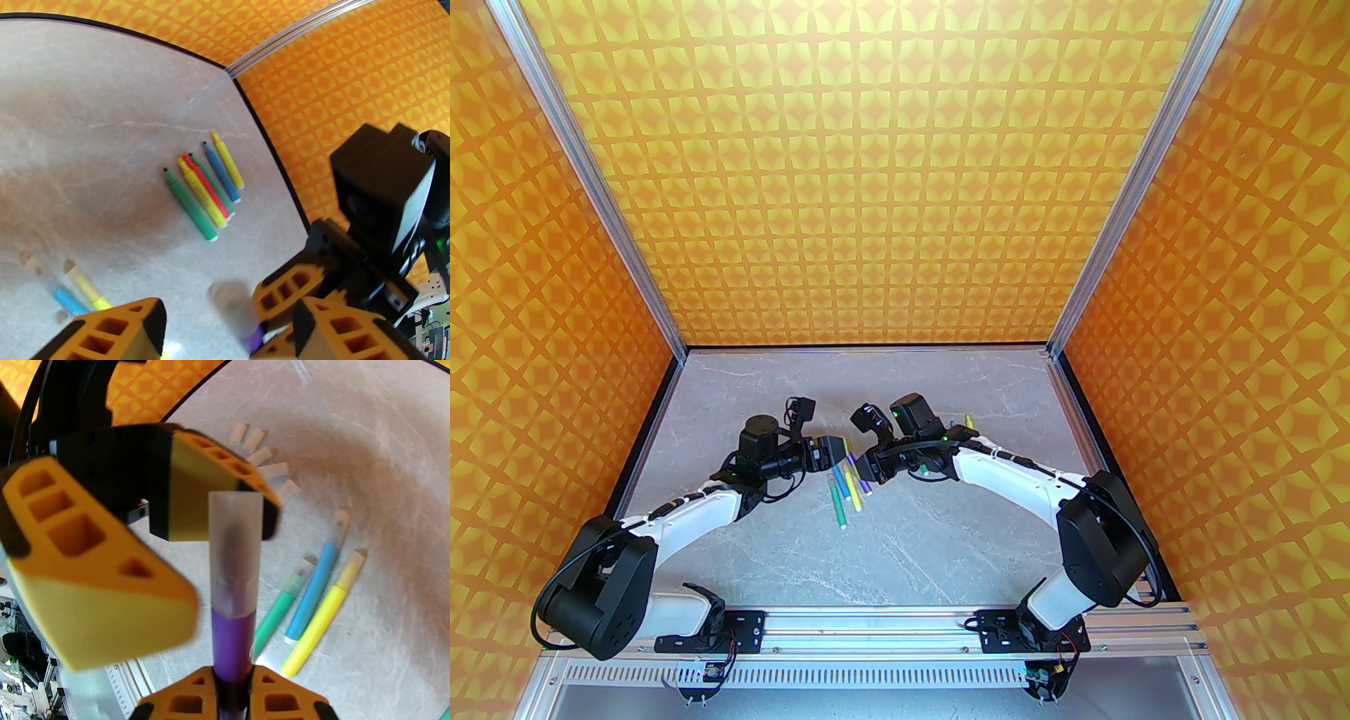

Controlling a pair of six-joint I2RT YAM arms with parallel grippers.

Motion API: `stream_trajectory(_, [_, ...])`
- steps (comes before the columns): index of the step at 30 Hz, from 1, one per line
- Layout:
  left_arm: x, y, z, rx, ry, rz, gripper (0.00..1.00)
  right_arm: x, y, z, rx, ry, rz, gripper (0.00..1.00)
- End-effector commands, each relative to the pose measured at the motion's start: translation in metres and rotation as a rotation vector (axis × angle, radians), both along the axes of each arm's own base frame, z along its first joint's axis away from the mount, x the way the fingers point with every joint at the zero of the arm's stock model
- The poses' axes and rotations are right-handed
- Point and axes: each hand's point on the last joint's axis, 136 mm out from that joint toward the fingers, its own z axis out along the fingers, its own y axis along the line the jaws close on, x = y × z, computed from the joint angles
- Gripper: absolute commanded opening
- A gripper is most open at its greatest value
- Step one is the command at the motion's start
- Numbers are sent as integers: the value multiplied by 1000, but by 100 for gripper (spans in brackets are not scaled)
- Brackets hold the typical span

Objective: Open the pen caps

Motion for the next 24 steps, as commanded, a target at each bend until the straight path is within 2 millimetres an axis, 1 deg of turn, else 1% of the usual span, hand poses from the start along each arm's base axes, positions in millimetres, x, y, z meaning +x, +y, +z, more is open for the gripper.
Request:
stream_trajectory(1, [4,-10,18,-45,-36,-29,55,-6,8,12,44,-14,30,8])
stream_trajectory(8, [2,-15,20,-57,-32,-45,40,-6,7,17,48,-31,28,8])
stream_trajectory(15, [1,-16,20,-67,-27,-44,36,-3,8,21,57,-44,15,7])
stream_trajectory(23, [1,-17,23,-74,-27,-43,22,0,8,24,64,-55,4,7])
stream_trajectory(24, [1,-17,24,-75,-30,-44,20,0,8,22,61,-54,2,9])
